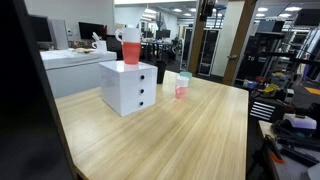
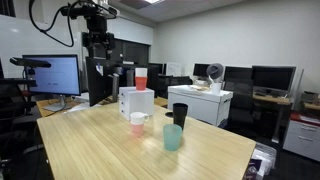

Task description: Pick up the blue cup and put it in the black cup, pick up the stacked white and orange cups and put them in the blue cup, pick up the stacked white and pink cups and put them in the white cup

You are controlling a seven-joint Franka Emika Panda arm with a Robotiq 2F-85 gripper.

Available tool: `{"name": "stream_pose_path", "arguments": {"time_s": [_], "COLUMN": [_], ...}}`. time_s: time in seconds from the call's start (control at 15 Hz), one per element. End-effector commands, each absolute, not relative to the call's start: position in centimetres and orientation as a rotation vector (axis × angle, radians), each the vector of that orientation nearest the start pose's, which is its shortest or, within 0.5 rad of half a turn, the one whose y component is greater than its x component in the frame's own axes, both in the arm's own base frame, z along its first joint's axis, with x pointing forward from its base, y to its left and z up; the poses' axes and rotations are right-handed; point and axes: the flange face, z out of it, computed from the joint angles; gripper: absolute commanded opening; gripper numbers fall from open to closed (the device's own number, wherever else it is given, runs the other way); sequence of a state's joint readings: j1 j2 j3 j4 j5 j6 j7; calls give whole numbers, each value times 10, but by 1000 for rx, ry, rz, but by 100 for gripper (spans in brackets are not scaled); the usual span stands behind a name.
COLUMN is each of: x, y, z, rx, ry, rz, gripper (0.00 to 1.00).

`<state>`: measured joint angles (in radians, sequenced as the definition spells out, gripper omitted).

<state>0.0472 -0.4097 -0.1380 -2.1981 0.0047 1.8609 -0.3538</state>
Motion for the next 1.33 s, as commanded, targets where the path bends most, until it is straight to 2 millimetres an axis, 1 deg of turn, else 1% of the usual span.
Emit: {"name": "stream_pose_path", "arguments": {"time_s": [0.0,1.07,1.27], "x": [437,437,437], "y": [-46,-46,-49], "z": [552,552,555], "rx": [-3068,-3068,-3095], "ry": [-418,-418,-401], "rz": [-123,-123,-176], "gripper": [100,100,100]}}
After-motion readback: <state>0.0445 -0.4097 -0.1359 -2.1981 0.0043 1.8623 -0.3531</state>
